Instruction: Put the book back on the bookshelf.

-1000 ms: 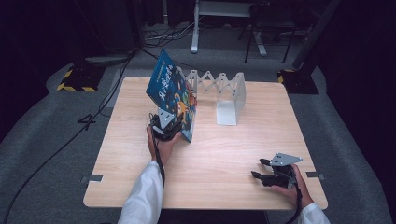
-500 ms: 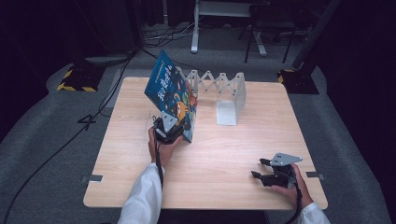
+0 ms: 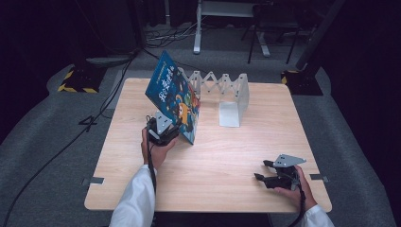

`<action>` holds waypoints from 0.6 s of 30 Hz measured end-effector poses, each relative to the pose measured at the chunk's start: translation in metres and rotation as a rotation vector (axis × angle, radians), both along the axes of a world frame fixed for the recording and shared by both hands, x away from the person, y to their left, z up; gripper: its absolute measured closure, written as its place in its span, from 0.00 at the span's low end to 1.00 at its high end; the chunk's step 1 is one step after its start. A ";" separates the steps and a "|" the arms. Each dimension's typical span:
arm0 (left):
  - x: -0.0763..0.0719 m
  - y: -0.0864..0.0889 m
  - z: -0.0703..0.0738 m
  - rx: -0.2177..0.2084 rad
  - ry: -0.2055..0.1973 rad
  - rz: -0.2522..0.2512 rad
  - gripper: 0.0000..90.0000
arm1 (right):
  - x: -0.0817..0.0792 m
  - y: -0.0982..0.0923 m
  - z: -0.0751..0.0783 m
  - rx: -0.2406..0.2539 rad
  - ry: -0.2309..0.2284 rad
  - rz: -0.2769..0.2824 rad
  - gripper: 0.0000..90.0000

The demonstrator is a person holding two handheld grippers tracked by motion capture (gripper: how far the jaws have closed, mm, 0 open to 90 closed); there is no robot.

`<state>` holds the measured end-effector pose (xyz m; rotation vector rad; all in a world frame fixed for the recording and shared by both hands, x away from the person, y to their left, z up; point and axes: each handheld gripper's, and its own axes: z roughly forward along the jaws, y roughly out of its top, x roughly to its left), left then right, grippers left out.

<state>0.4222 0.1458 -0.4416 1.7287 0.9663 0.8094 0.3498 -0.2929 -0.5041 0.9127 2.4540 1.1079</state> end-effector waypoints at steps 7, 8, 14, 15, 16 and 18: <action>-0.003 0.013 0.012 -0.028 0.058 -0.026 0.49 | 0.000 0.000 0.001 -0.010 -0.002 -0.005 0.33; -0.003 0.013 0.012 -0.028 0.058 -0.026 0.47 | 0.000 0.000 0.001 -0.010 -0.002 -0.005 0.33; -0.011 0.024 0.013 -0.081 0.106 -0.090 0.38 | -0.001 0.001 0.002 -0.028 -0.020 -0.029 0.32; -0.013 0.026 0.014 -0.079 0.115 -0.090 0.38 | 0.000 0.001 0.002 -0.028 -0.027 -0.038 0.32; -0.015 0.027 0.015 -0.077 0.117 -0.096 0.37 | 0.000 0.001 0.003 -0.025 -0.029 -0.044 0.32; -0.018 0.031 0.016 -0.073 0.120 -0.105 0.34 | 0.000 0.000 0.004 -0.023 -0.026 -0.050 0.32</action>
